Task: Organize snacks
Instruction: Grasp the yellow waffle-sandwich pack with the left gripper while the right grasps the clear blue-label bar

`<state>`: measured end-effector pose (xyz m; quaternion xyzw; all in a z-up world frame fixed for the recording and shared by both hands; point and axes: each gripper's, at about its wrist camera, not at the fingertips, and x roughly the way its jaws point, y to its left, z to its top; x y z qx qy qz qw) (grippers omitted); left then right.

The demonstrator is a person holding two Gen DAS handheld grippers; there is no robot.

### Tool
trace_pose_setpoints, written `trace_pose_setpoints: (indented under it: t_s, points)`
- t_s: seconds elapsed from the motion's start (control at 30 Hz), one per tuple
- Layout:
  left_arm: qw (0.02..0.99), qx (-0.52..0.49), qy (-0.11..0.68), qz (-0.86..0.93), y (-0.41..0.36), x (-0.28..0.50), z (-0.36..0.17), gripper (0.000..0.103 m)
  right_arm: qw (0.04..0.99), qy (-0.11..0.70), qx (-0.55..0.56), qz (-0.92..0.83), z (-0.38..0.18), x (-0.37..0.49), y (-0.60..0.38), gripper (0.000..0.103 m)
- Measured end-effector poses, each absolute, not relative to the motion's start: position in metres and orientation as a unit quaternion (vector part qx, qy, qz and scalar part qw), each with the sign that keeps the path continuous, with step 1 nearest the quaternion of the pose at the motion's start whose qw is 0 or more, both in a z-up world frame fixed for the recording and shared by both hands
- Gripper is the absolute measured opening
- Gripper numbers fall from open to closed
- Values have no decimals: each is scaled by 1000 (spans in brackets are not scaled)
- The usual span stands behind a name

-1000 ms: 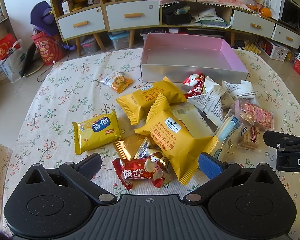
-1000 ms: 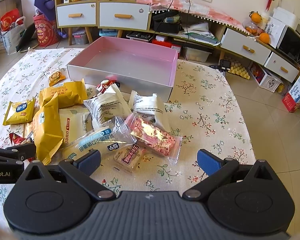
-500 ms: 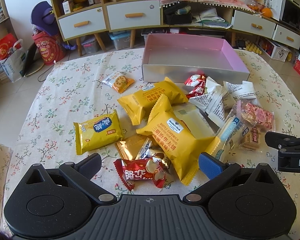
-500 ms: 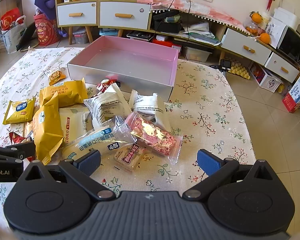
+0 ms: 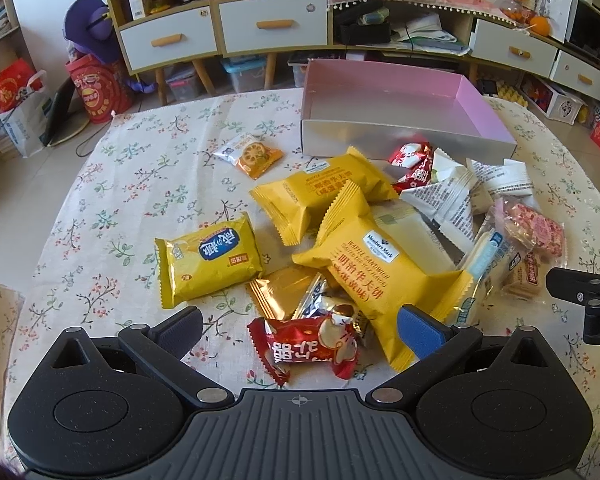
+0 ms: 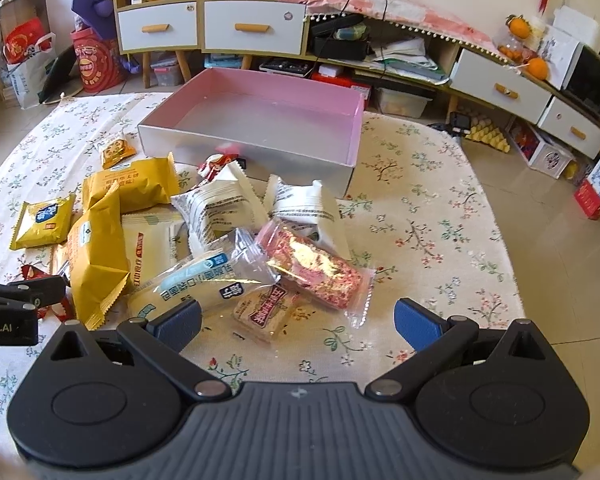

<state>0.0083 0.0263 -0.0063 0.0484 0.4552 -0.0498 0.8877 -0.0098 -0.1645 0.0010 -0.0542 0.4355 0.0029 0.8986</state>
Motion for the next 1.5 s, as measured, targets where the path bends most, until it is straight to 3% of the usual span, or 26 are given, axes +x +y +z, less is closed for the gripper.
trace_pose_setpoints:
  t_s: [0.33, 0.53, 0.67, 0.77, 1.03, 1.27, 1.5]
  points:
    - [885, -6, 456, -91, 39, 17, -9, 101, 895, 440, -68, 19, -11, -5, -159, 103]
    - [883, -48, 453, -111, 38, 24, -6, 92, 892, 447, -63, 25, -14, 1, -158, 102]
    - [880, -69, 452, -128, 33, 28, -4, 78, 890, 452, -48, 41, -13, 4, -154, 99]
    - [873, -90, 458, -142, 29, 31, -4, 66, 887, 458, -29, 52, -13, 7, -151, 93]
    - [854, -130, 488, -123, 29, 50, -19, 52, 866, 492, 61, 68, -22, 22, -151, 67]
    - [829, -186, 515, -110, 38, 62, -38, 48, 869, 485, 79, 50, -20, 25, -146, 58]
    - [834, -172, 515, -100, 38, 61, -38, 39, 854, 501, 119, 72, -21, 28, -144, 53]
